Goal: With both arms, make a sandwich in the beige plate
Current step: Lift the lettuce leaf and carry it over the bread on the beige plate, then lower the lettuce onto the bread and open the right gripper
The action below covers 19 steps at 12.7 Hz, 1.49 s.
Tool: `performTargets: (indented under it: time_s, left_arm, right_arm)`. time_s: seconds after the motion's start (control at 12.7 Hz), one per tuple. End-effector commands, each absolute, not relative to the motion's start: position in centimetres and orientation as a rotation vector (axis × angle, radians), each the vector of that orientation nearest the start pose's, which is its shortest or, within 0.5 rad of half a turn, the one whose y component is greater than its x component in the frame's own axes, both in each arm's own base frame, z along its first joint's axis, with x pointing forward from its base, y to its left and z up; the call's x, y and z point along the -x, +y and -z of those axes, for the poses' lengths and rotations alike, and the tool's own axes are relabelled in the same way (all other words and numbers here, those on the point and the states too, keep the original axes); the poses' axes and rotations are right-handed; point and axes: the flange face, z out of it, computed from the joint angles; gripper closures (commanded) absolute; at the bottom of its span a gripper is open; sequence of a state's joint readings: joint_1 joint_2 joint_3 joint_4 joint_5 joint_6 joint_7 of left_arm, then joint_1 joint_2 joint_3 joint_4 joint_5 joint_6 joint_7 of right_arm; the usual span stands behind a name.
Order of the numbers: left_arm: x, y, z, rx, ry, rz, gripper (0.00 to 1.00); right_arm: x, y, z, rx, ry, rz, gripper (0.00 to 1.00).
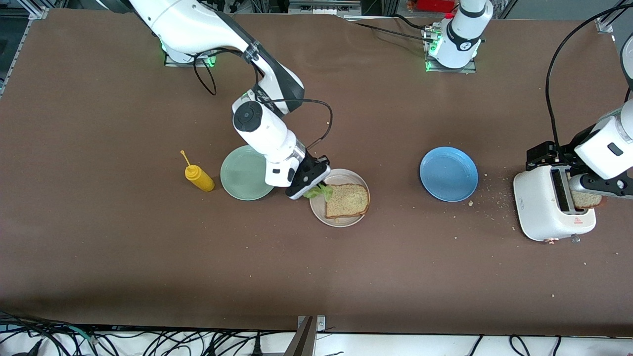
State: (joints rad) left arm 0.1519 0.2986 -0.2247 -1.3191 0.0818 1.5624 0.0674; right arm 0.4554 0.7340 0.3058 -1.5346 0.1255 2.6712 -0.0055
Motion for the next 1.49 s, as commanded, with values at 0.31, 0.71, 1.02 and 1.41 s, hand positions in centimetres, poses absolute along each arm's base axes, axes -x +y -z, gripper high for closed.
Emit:
performTargets:
  time_s: [0.31, 0.71, 1.02, 1.41]
  left_arm:
    - [-63.4, 0.3, -57.3, 3.115, 0.207, -0.094, 0.0]
    - [-63.3, 3.3, -57.2, 3.1, 0.357, -0.103, 0.0]
    - [-63.3, 4.1, -57.2, 3.102, 0.341, -0.103, 0.0]
    - [-63.3, 4.6, -57.1, 3.103, 0.331, -0.106, 0.0]
  right_arm:
    - [-56.0, 51.1, -24.9, 2.505, -0.666, 0.544, 1.0]
    - [-55.2, 51.8, -21.9, 2.476, -0.662, 0.613, 1.0]
    - [-55.1, 51.9, -21.6, 2.467, -0.665, 0.635, 0.81]
    - [-56.2, 52.2, -22.0, 2.444, -0.685, 0.695, 0.07]
